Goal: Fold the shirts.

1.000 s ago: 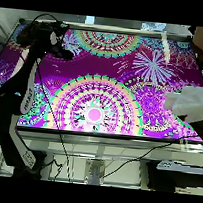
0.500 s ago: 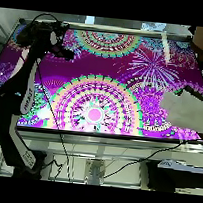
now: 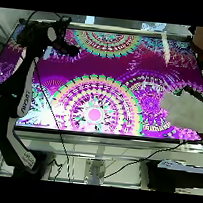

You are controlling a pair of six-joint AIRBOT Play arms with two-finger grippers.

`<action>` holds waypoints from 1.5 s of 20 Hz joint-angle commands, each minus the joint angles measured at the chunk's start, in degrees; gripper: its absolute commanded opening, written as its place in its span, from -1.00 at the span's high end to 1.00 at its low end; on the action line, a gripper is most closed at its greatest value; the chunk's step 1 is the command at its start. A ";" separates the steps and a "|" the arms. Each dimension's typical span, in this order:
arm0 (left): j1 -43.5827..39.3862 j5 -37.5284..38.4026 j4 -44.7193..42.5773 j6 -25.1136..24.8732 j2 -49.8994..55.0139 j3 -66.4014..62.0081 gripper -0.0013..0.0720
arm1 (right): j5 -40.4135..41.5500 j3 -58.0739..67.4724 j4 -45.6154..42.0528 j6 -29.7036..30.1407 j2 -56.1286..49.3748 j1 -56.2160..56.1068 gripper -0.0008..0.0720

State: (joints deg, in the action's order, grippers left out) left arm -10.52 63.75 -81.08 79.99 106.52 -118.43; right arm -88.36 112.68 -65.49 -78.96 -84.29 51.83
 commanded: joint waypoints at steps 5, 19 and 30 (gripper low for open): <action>-4.57 -14.56 2.19 -7.28 -17.20 -0.02 0.29 | 3.67 0.07 20.59 6.03 0.02 -19.74 -0.35; -4.59 7.76 9.94 -2.82 -24.55 2.62 0.41 | -14.47 0.04 24.24 8.85 0.07 -50.14 -0.03; -4.59 7.91 9.94 -2.82 -24.57 2.62 0.41 | -16.35 0.02 23.08 1.57 0.07 -50.86 0.90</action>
